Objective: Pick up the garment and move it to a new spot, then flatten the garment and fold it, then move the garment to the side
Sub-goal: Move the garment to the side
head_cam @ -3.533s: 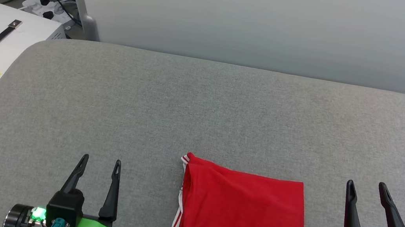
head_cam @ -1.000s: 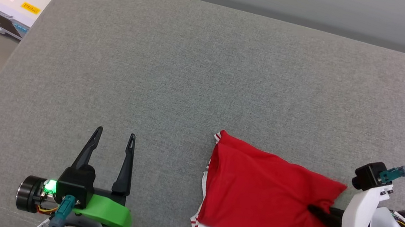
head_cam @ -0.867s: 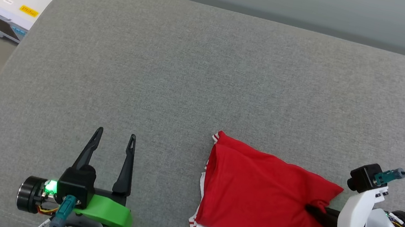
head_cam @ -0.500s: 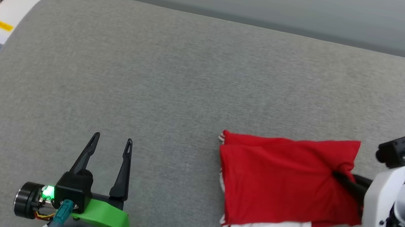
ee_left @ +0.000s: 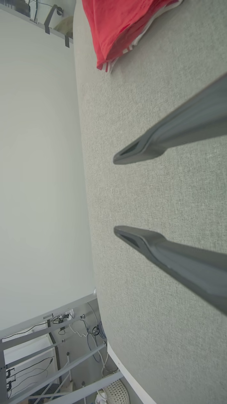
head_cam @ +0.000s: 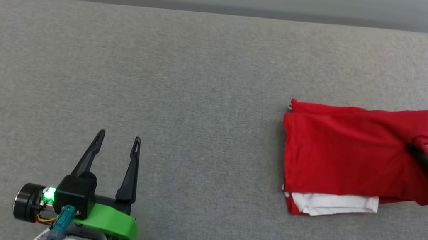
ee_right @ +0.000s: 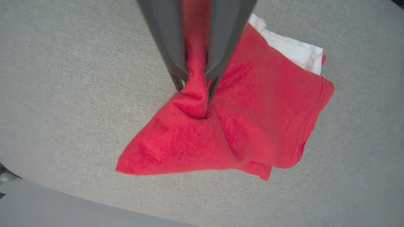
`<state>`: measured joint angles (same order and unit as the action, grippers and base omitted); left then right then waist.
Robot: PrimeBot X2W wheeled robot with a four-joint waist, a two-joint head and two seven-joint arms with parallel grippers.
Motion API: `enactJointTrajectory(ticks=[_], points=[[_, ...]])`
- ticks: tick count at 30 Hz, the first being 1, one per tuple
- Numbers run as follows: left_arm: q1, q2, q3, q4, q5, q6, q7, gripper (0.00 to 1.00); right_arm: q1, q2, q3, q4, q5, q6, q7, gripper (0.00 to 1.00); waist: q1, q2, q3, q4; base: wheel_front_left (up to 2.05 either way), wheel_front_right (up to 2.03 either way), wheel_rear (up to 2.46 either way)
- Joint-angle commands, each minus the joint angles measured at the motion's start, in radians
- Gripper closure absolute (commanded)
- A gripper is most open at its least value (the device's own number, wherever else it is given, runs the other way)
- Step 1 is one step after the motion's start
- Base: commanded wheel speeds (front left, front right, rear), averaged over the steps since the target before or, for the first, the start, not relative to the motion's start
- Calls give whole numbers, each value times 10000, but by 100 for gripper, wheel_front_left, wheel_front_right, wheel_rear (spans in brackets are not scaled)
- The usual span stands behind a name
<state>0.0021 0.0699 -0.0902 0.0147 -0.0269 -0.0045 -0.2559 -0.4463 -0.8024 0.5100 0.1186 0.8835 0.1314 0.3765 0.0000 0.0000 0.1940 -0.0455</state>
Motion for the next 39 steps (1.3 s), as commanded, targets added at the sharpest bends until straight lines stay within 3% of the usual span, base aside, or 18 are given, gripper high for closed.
enactJointTrajectory(ticks=[1, 10, 21, 27, 35, 36, 37, 39], points=[[-233, 51, 31, -96, 41, -27, -59, 0, -115, -71, -187, 47, -119, -7, -37, 100, 0, 0, 527, -472, 0, 0, 0], [-787, 270, 48, -492, 142, -154, -59, 0, -817, -691, -1175, 826, -865, -7, 100, 100, 0, 0, 1777, -662, 0, 0, 0], [-1454, 486, -82, -864, 233, -274, -59, 0, -2015, -1403, -2318, 2966, -2365, -7, 465, 100, 0, 0, 3038, -418, 0, 0, 0], [-1662, 562, -96, -967, 247, -242, -59, 0, -2609, -1515, -2883, 4267, -3136, -7, 252, 100, 0, 0, 3400, -294, 0, 0, 0], [-1699, 662, -19, -1020, 218, -135, -59, 0, -3226, -1158, -3170, 5436, -3732, -7, -602, 99, 0, 0, 3519, -333, 0, 0, 0], [-1688, 660, -21, -1006, 214, -118, -59, 0, -3263, -1087, -3179, 5587, -3792, -7, -717, 54, 0, 0, 3464, -343, 0, 0, 0], [-1676, 654, -28, -983, 208, -108, -59, 0, -3298, -1081, -3186, 5697, -3932, -7, -893, 0, 0, 0, 3403, -347, 0, 0, 0], [-1641, 646, -56, -917, 198, -99, -59, 0, -3337, -1016, -3185, 5956, -4179, -7, -1236, 0, 0, 0, 3229, -354, 0, 0, 0]])
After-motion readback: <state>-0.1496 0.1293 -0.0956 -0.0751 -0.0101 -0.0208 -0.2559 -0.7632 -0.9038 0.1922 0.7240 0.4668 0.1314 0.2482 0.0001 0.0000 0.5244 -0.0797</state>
